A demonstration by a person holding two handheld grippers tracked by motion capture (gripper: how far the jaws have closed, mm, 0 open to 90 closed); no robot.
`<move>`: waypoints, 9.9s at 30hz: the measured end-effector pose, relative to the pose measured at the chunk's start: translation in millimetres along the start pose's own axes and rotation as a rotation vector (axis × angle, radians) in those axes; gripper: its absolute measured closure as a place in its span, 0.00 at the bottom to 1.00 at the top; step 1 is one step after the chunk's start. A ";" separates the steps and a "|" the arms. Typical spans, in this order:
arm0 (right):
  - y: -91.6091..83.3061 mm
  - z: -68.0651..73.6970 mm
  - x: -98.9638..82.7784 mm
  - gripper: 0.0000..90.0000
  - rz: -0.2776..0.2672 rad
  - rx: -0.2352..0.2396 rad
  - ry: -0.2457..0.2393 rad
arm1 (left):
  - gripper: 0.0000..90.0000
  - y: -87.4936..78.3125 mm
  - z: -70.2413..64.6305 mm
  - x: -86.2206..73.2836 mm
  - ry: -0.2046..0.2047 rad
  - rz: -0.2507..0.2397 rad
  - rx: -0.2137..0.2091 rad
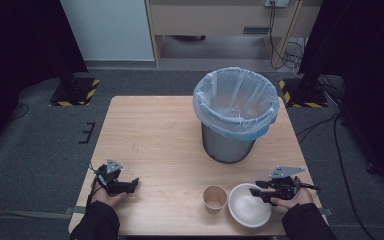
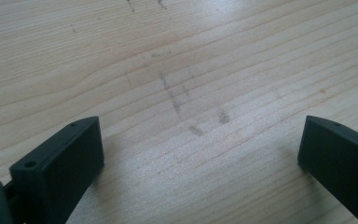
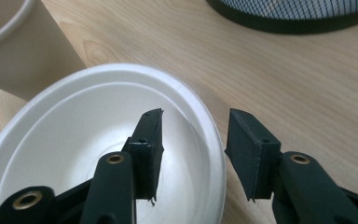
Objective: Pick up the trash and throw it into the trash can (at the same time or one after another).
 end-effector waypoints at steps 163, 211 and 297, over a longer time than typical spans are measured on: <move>-201.3 -56.7 261.1 0.78 -0.892 -0.321 0.177 | 0.00 0.1 -0.3 0.2 0.004 0.000 -0.002; -101.4 51.0 131.2 0.58 -0.559 -0.056 -0.030 | 0.00 0.1 -0.5 0.2 0.003 0.000 -0.001; -76.6 68.9 103.4 0.93 -0.486 0.062 -0.034 | 0.00 0.2 -1.0 0.3 0.001 -0.001 0.000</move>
Point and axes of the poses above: each handheld gripper's, and its own axes: y roughly forward along the jaws, x roughly out of its top, z roughly to its left, the point moved 10 cm from there along y, roughly forward along the jaws, and after that the axes turned 14 degrees about z, right-handed, at the moved point
